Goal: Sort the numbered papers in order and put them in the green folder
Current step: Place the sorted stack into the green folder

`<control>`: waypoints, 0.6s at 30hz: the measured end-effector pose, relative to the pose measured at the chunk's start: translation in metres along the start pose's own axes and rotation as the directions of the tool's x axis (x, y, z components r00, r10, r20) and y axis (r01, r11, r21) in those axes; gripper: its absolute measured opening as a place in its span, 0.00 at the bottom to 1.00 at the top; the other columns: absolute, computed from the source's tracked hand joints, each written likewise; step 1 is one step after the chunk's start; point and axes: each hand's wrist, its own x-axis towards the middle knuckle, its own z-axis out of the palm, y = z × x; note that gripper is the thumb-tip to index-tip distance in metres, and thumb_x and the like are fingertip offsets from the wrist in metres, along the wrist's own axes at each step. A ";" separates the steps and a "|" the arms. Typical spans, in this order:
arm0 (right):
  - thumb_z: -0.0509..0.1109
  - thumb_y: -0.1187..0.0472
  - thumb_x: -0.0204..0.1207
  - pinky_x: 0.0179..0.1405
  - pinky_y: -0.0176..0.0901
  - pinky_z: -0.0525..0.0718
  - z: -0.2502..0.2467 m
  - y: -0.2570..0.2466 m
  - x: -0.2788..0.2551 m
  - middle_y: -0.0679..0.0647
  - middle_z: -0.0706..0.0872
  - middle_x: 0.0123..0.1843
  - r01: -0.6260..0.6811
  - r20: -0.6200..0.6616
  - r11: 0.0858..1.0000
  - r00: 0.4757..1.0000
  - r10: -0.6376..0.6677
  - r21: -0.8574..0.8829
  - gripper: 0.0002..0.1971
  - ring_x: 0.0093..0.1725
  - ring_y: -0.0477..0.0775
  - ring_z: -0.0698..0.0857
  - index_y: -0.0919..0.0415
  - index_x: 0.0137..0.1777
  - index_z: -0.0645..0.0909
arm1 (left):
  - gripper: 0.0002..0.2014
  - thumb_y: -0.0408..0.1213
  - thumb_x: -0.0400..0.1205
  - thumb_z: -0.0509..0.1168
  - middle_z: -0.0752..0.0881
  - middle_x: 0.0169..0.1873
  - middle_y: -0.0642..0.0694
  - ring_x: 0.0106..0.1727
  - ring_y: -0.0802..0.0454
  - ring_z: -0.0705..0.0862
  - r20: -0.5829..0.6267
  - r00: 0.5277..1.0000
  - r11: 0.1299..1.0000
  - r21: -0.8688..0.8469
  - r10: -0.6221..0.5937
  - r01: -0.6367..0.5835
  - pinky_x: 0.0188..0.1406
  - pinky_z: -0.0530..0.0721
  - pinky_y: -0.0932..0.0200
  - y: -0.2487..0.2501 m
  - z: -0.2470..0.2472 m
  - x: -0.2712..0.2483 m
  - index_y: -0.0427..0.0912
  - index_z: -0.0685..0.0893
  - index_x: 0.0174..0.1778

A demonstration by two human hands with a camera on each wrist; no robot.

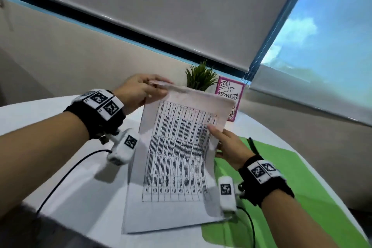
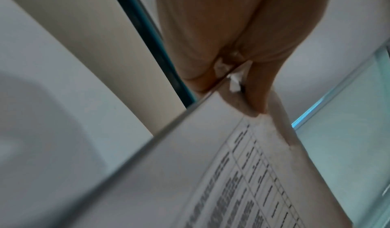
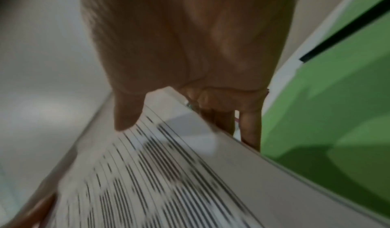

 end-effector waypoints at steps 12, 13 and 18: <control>0.69 0.65 0.80 0.56 0.38 0.84 -0.024 -0.058 -0.018 0.52 0.90 0.55 0.499 -0.331 0.862 0.831 -0.448 0.085 0.09 0.57 0.49 0.88 0.61 0.59 0.83 | 0.13 0.37 0.78 0.71 0.91 0.49 0.44 0.45 0.52 0.89 -0.031 0.999 0.993 0.112 -0.031 0.034 0.44 0.88 0.59 0.014 0.050 0.004 0.37 0.86 0.57; 0.69 0.64 0.81 0.58 0.41 0.85 -0.028 -0.063 -0.011 0.53 0.90 0.55 0.525 -0.362 0.850 0.802 -0.476 0.047 0.10 0.57 0.50 0.88 0.62 0.61 0.83 | 0.12 0.35 0.79 0.70 0.91 0.50 0.42 0.48 0.49 0.90 -0.066 0.998 0.995 0.094 0.022 -0.016 0.49 0.89 0.53 0.009 0.059 0.012 0.36 0.85 0.57; 0.65 0.58 0.85 0.56 0.38 0.83 -0.046 -0.052 0.050 0.54 0.88 0.57 0.548 -0.420 0.829 0.729 -0.540 -0.114 0.11 0.59 0.53 0.86 0.59 0.63 0.80 | 0.09 0.35 0.82 0.68 0.90 0.47 0.43 0.46 0.51 0.90 -0.313 0.925 0.975 0.128 0.216 -0.184 0.47 0.90 0.54 -0.028 0.109 0.070 0.35 0.85 0.55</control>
